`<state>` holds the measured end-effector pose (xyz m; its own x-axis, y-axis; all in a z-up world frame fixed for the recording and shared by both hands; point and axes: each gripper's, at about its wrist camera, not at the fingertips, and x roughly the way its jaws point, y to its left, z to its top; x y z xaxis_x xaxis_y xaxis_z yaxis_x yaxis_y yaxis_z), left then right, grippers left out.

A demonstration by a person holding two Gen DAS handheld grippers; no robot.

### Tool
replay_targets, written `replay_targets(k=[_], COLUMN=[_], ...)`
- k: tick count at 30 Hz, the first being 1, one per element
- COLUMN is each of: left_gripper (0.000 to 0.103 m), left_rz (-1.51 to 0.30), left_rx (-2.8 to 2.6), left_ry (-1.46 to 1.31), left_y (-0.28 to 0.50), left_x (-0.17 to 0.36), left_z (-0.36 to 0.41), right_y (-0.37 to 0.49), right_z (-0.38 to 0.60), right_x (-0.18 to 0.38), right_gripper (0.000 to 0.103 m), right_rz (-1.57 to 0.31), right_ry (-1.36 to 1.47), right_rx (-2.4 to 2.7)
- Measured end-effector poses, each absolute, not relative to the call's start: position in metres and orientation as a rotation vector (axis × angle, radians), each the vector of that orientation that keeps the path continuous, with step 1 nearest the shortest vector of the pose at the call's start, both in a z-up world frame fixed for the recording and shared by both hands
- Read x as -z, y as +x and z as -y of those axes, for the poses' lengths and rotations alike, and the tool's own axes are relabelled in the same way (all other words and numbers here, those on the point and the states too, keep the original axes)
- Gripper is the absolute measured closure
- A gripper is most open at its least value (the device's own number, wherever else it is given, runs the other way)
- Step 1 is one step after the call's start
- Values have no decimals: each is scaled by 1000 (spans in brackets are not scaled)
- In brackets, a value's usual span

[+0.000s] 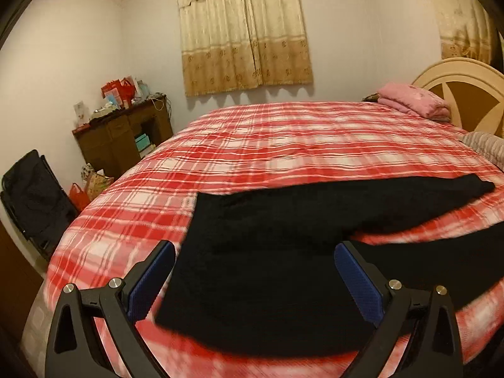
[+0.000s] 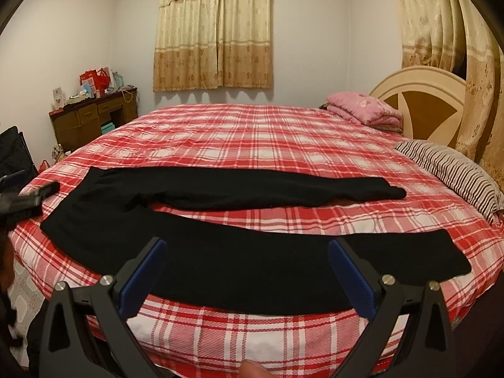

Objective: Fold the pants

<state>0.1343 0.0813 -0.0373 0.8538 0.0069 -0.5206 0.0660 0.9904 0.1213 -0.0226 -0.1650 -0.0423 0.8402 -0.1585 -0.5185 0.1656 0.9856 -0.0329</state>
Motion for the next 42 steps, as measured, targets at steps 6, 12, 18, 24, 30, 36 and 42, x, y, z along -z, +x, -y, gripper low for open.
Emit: replay_targets(k=[6,12,18,24,30,36,42], left_gripper=[1,12,34,55,70,82,86], left_rz=[-630,-746,-839,-928,-955,-969,-930], left_rx=[-24,56,86,118,150,149,144], left_ry=[219,145,145,47,108,138,192], left_y=[237,308,351,378,383,386,380], left_x=[61,84,114,131,131,128,119], left_z=[-143,-165,-160,-176,-164,-165,-159], right_y=[-8,16,38,57,71,84,106], right_z=[188,218,240,260,287,339,426], right_x=[61,78,78,80,81,73,62], right_gripper=[0,0,0,0,1,12,25], right_rz=[-580,-637,-667,-680,-696,-714,-742], right_ry=[34,77,50,15,4,73,139], right_rx=[213,255,309,337,353,364,433])
